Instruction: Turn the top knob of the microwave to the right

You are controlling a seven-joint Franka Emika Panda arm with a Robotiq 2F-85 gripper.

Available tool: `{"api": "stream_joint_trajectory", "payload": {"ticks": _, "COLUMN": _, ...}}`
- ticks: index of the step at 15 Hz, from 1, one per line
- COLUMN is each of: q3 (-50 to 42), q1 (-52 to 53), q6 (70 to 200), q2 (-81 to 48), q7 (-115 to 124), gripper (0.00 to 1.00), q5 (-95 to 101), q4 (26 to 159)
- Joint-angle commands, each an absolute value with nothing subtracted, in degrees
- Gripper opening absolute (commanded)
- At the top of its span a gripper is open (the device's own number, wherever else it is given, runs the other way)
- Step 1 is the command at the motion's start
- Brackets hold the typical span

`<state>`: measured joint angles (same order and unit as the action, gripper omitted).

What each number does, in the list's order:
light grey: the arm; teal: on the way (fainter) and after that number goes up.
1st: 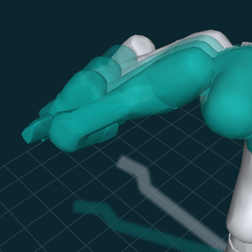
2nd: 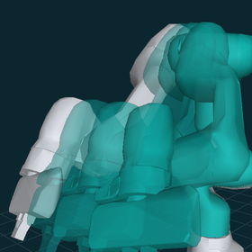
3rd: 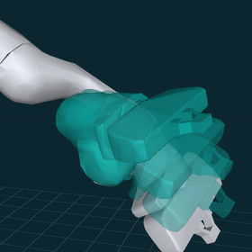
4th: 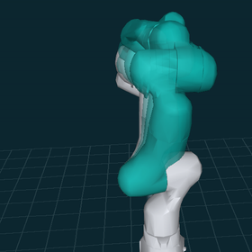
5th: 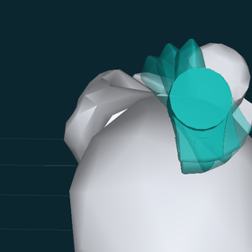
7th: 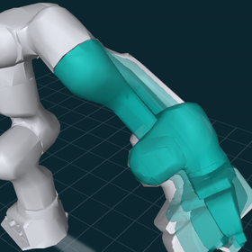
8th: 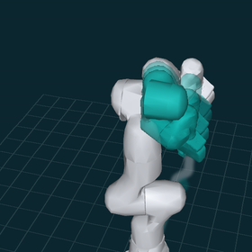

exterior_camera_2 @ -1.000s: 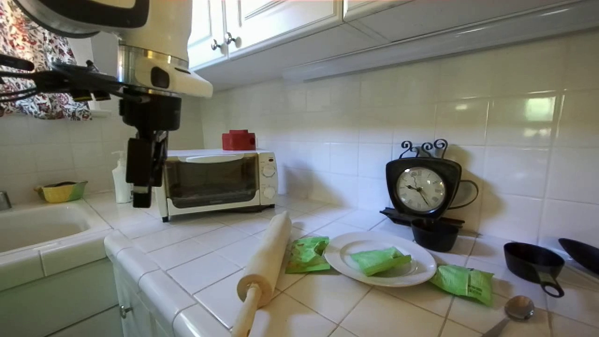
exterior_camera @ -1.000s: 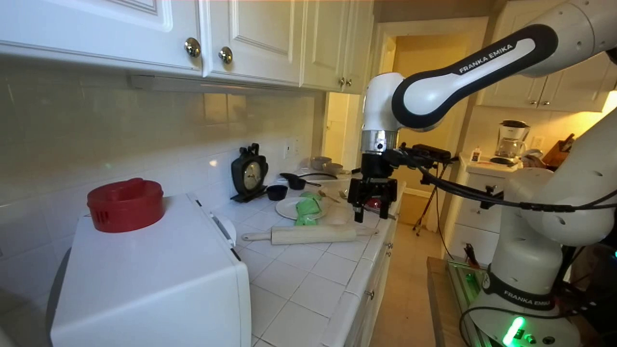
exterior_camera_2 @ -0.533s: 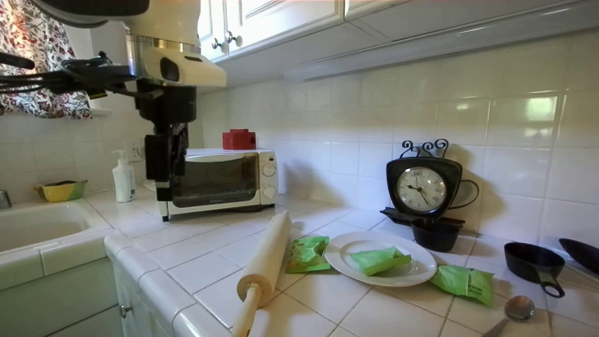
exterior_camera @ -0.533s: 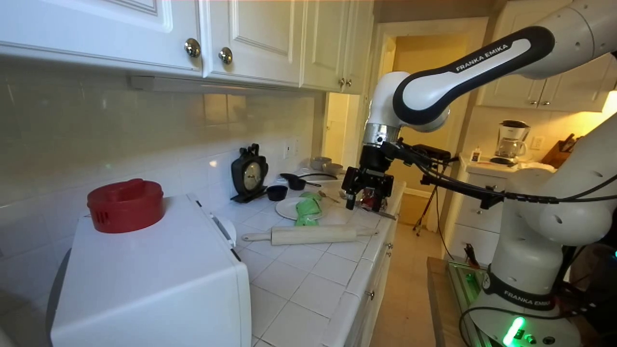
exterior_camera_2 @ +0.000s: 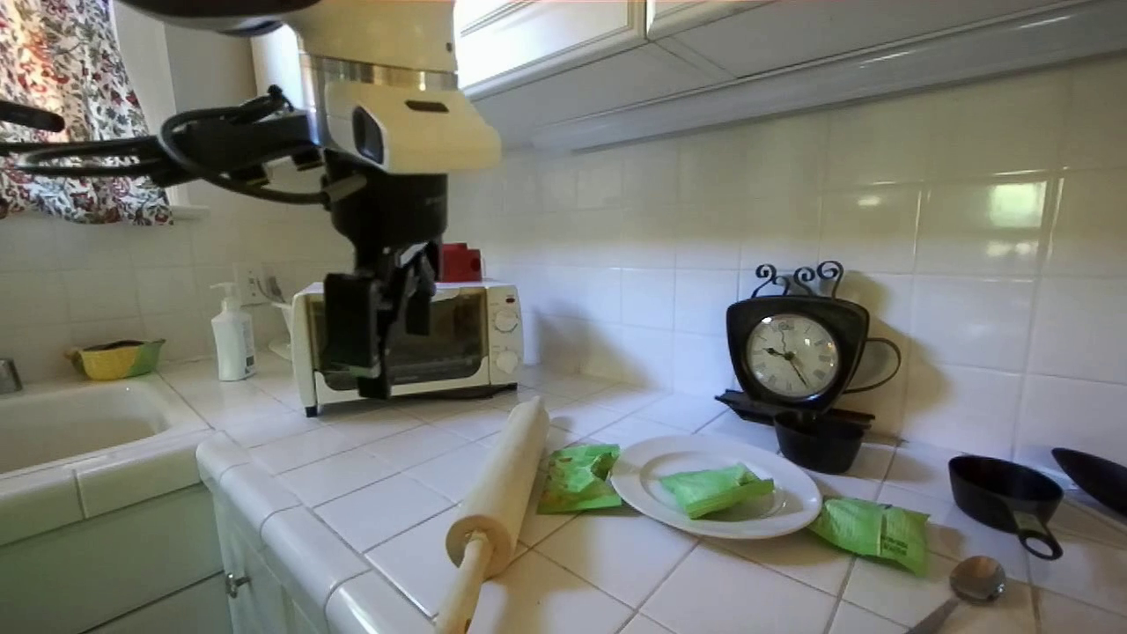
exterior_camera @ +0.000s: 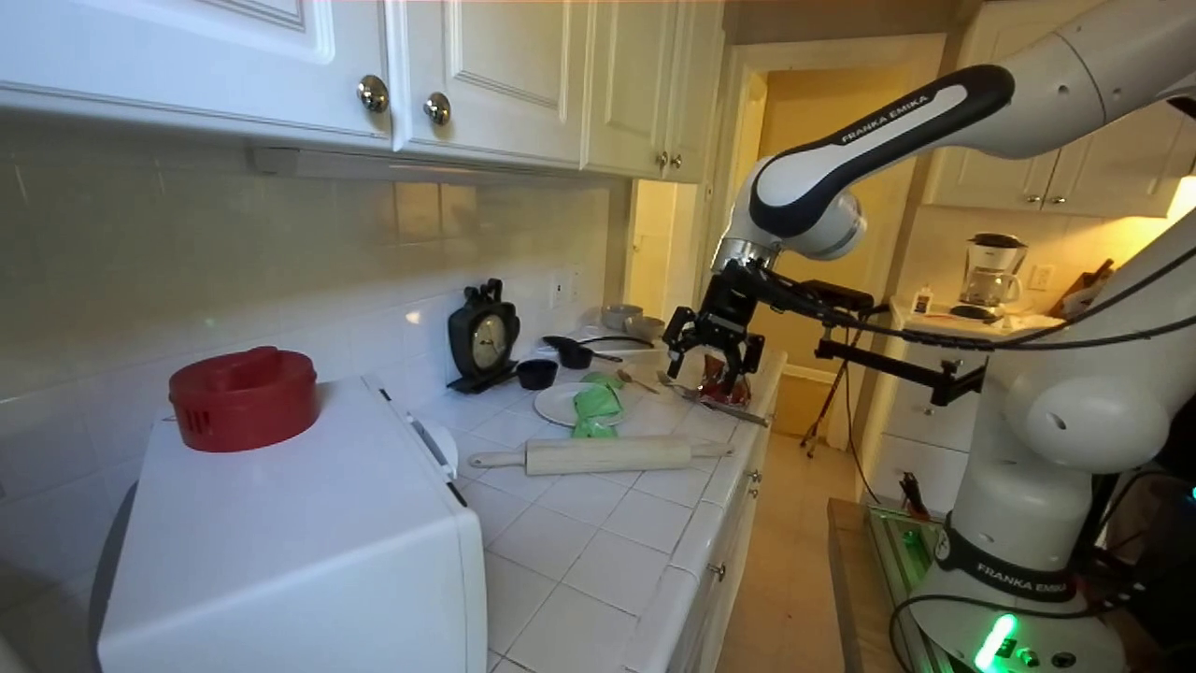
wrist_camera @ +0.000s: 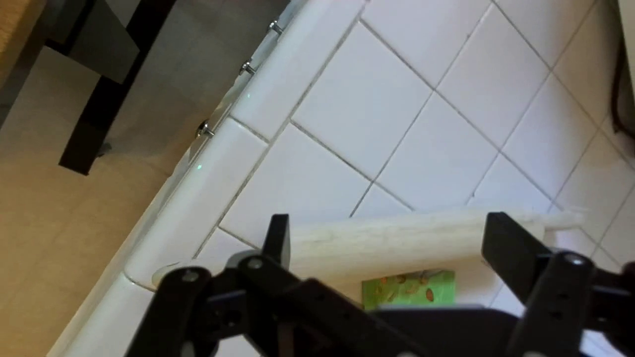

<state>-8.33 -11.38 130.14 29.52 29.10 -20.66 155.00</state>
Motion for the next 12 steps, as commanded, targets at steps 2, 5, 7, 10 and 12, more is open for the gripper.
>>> {"api": "stream_joint_trajectory", "payload": {"ticks": 2, "q3": -12.04, "q1": -10.89, "q6": 133.42, "q2": 22.71, "q7": 29.06, "gripper": 1.0, "q5": -32.82, "q4": 149.01}}
{"api": "stream_joint_trajectory", "payload": {"ticks": 5, "q3": -11.2, "q1": -8.66, "q6": 136.66, "q2": 18.32, "q7": 27.73, "gripper": 1.0, "q5": -41.18, "q4": 143.52}}
{"api": "stream_joint_trajectory", "payload": {"ticks": 7, "q3": -9.82, "q1": -7.17, "q6": 138.7, "q2": 14.17, "q7": 26.4, "gripper": 1.0, "q5": -44.02, "q4": 139.3}}
{"api": "stream_joint_trajectory", "payload": {"ticks": 10, "q3": -6.76, "q1": -4.14, "q6": 143.48, "q2": 7.81, "q7": 27.53, "gripper": 1.0, "q5": -50.81, "q4": 135.04}}
{"api": "stream_joint_trajectory", "payload": {"ticks": 12, "q3": -4.45, "q1": -2.1, "q6": 146.62, "q2": 3.88, "q7": 27.56, "gripper": 1.0, "q5": -57.05, "q4": 133.95}}
